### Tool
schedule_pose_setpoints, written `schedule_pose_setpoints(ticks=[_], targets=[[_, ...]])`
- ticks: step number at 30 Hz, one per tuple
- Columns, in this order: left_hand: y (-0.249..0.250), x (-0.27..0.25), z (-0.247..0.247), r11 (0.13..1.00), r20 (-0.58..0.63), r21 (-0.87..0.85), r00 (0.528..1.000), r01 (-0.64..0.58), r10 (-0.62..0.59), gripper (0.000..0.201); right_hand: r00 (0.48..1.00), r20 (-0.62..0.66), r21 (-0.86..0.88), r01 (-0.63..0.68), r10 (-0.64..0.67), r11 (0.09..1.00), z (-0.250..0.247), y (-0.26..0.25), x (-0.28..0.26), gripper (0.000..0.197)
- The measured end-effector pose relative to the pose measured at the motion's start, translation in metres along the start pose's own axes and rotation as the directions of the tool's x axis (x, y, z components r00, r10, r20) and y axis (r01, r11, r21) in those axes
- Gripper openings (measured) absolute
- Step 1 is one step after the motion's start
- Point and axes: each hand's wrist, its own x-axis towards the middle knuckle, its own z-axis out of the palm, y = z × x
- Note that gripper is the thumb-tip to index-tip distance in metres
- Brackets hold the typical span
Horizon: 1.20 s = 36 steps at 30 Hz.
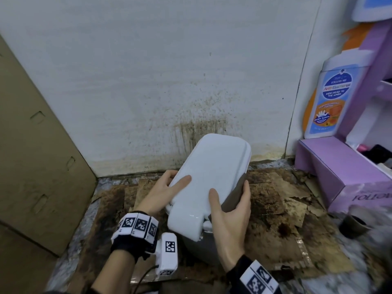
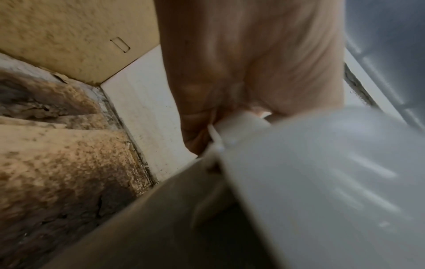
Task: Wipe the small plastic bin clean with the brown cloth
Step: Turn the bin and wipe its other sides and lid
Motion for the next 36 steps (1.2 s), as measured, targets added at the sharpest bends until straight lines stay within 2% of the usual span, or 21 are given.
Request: schedule_pose_setpoints(ticks=[6,9,12,14,17,20,25,28,31,36], targets=[[0.004,0.006,0.004,0.998,-0.031,0.037,0.998,0.047,-0.046,0.048,0.999,0.038,-0.013,0.029,-0.028,1.000,0.003,0.008,0.015,0.098],[-0.002,0.006,0.004,0.996,-0.086,0.030,0.993,0.085,-0.083,0.052,0.994,0.104,-0.017,0.025,-0.023,1.000,0.003,0.009,0.030,0.096],[-0.006,0.003,0.007,0.989,-0.173,0.073,0.978,0.128,-0.114,0.060,0.980,0.196,0.055,-0.030,0.018,0.998,0.000,0.005,0.058,0.094],[-0.010,-0.003,0.012,0.984,-0.250,0.056,0.956,0.169,-0.150,0.065,0.969,0.244,0.052,-0.049,0.035,0.997,-0.003,0.001,0.082,0.095],[-0.008,-0.018,0.024,0.966,-0.342,-0.044,0.905,0.253,-0.252,0.080,0.954,0.296,-0.001,-0.059,0.057,0.998,-0.004,-0.004,0.117,0.107],[-0.005,-0.036,0.038,0.949,-0.409,-0.100,0.857,0.299,-0.313,0.077,0.952,0.298,-0.054,-0.050,0.064,0.997,-0.001,-0.009,0.146,0.103],[-0.017,-0.054,0.053,0.931,-0.407,-0.265,0.846,0.251,-0.344,0.083,0.925,0.378,-0.066,-0.023,0.046,0.998,0.000,-0.021,0.187,0.075],[-0.018,-0.057,0.056,0.892,-0.386,-0.391,0.839,0.229,-0.385,0.075,0.899,0.432,-0.106,-0.029,0.072,0.994,-0.004,-0.027,0.200,0.060],[-0.012,-0.058,0.056,0.913,-0.397,-0.363,0.857,0.183,-0.329,0.057,0.898,0.429,-0.071,-0.070,0.094,0.995,-0.004,-0.023,0.203,0.060],[-0.011,-0.059,0.048,0.928,-0.391,-0.349,0.879,0.133,-0.273,0.051,0.917,0.396,0.018,-0.069,0.057,0.997,-0.003,-0.025,0.192,0.058]])
